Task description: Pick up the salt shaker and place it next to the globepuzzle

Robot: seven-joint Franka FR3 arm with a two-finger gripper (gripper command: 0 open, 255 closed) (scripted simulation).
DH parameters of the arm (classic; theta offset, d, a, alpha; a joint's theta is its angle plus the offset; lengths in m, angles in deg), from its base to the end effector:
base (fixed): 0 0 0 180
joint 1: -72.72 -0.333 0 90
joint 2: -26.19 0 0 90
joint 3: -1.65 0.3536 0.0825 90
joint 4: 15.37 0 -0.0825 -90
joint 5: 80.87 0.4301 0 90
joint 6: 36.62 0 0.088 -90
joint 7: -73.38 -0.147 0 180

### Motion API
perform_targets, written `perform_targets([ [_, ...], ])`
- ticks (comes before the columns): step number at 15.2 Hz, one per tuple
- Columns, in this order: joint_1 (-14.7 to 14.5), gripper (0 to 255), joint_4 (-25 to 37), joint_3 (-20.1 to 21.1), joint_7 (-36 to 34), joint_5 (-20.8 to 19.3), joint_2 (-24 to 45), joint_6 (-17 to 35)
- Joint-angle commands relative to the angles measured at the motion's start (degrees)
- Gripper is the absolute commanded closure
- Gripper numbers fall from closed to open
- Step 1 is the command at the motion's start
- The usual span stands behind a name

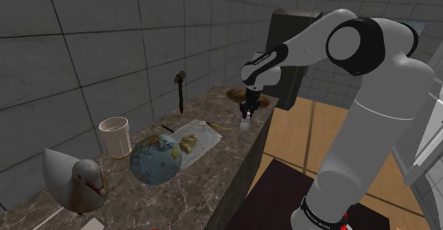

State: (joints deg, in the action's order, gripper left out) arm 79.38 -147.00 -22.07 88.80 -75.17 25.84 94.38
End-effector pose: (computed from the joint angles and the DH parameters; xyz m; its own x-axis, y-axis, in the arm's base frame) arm 0.4732 -0.2712 0.3178 0.9469 -0.3213 0.0128 -0.3194 -0.9445 -0.0764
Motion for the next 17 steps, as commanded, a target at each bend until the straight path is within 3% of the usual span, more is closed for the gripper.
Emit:
perform_targets([
  [1, 0.0, 255, 0.7, 0.1, -0.6, -0.7, -1.0, -1.6],
  [17, 0.0, 255, 7.5, 0.6, -3.7, -3.9, -7.0, -13.8],
])
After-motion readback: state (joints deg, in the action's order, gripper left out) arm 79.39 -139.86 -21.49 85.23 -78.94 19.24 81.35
